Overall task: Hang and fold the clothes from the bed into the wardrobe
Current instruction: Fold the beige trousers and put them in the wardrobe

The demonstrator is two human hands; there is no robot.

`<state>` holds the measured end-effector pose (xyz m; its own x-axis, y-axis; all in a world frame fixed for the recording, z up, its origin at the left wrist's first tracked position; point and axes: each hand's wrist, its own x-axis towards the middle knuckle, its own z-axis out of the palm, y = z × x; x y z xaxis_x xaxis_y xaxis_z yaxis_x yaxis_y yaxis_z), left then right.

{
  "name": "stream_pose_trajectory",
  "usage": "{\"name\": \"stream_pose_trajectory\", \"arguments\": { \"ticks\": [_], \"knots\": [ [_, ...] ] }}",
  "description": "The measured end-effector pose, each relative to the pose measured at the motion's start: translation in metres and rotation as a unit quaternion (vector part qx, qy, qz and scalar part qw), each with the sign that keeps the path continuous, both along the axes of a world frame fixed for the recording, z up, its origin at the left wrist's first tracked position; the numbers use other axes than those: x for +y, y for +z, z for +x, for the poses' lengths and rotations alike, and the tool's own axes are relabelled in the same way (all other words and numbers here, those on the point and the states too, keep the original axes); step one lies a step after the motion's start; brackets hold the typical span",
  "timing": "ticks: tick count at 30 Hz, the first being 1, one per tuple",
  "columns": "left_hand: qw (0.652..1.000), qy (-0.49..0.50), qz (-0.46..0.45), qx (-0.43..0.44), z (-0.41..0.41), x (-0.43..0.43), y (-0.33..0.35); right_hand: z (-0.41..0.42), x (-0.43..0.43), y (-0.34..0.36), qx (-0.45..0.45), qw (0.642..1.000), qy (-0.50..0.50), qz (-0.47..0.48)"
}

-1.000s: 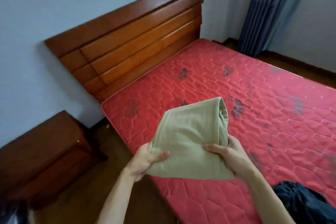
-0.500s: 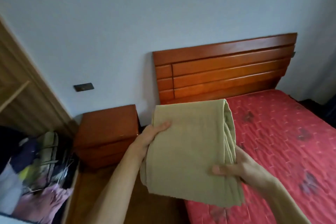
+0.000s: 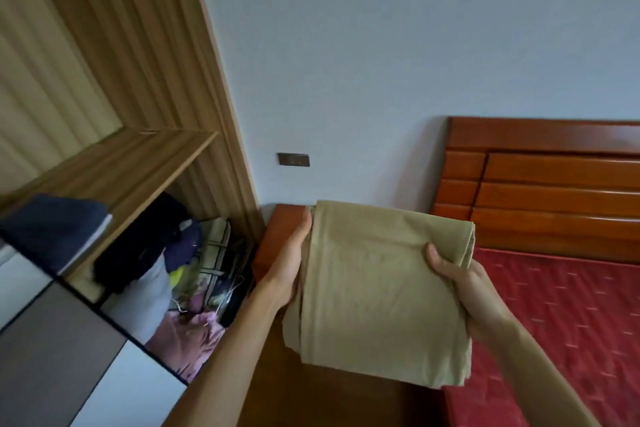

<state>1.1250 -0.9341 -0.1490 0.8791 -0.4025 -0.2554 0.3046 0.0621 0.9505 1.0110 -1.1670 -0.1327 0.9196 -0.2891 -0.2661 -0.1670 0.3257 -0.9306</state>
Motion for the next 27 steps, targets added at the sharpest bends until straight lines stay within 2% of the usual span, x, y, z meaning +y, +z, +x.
{"name": "stream_pose_trajectory", "arguments": {
  "ticks": [3,6,9,12,15,18,22,27],
  "knots": [
    [0.999,0.049,-0.004,0.011,0.032,0.055,-0.014,0.058,0.03,0.008,-0.02,0.999,0.04,0.013],
    [0.998,0.044,0.051,0.009,0.043,0.09,-0.02,0.123,0.059,0.009,-0.016,0.995,0.084,0.049],
    [0.98,0.185,0.065,-0.027,0.071,0.113,-0.02,0.191,0.085,0.005,0.023,0.98,0.179,0.081],
    [0.949,0.3,0.081,-0.05,0.116,0.14,-0.016,0.259,0.109,-0.008,0.06,0.938,0.338,0.044],
    [0.927,0.352,0.121,-0.047,0.156,0.168,-0.006,0.32,0.137,-0.025,0.067,0.879,0.471,-0.008],
    [0.925,0.353,0.136,-0.037,0.196,0.196,0.005,0.383,0.17,-0.027,0.045,0.872,0.487,-0.021],
    [0.905,0.408,0.118,-0.023,0.23,0.236,0.019,0.462,0.226,-0.019,0.036,0.868,0.494,-0.033],
    [0.891,0.412,0.189,-0.02,0.241,0.296,0.014,0.533,0.309,-0.032,0.023,0.861,0.505,-0.052]
  ]
}}
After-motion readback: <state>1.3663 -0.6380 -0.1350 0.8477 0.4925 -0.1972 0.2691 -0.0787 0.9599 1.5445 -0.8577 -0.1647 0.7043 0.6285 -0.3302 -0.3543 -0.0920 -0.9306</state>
